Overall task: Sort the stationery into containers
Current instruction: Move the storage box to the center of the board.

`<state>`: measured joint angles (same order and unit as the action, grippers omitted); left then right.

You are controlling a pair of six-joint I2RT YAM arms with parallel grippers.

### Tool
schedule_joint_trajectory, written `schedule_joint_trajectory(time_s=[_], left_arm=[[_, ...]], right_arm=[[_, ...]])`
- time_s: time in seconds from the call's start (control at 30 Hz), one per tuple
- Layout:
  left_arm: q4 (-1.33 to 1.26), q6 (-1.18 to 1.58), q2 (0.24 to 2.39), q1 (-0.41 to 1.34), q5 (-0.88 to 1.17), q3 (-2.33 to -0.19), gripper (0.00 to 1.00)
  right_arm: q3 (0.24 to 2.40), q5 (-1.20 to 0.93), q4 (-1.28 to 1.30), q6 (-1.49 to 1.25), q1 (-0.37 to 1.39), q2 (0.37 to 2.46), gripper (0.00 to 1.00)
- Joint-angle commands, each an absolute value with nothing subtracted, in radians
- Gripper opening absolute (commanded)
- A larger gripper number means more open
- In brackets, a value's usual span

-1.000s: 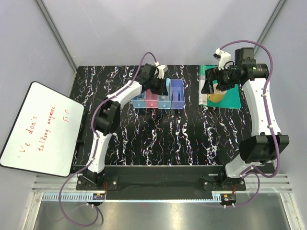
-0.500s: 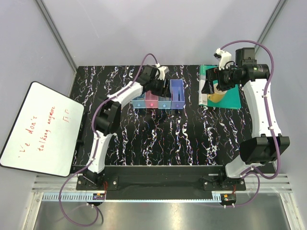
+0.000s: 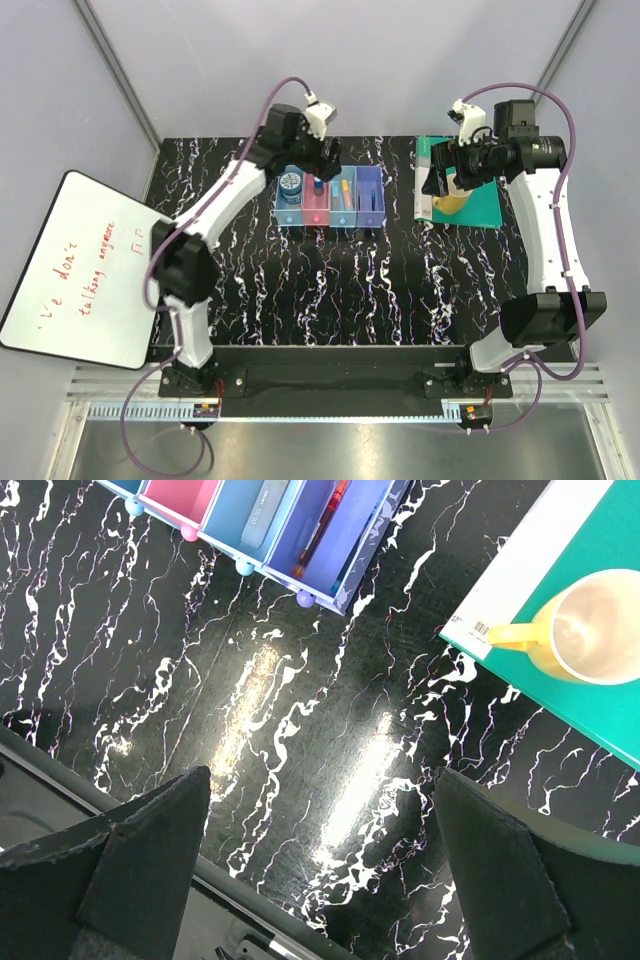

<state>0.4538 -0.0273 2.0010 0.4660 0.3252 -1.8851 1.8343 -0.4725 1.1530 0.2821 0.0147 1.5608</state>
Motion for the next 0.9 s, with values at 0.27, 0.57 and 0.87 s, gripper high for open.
schedule_joint_trajectory(time_s=[0.27,0.57,0.87], left_arm=[[0.388,-0.423,1.842,0.469,0.055,-1.621,0.99],[0.302,-0.477,1.908,0.469,0.038,-1.578,0.99],[0.275,-0.471,1.953,0.469,0.066,-1.586,0.99]], right_arm=[[2.011,-0.41,1.121,0.367,0.086,1.741,1.0],[2.242,-0.37,1.121,0.387,0.201,2.071,1.0],[2.375,-0.371,1.124,0.393,0.241,2.279,1.0]])
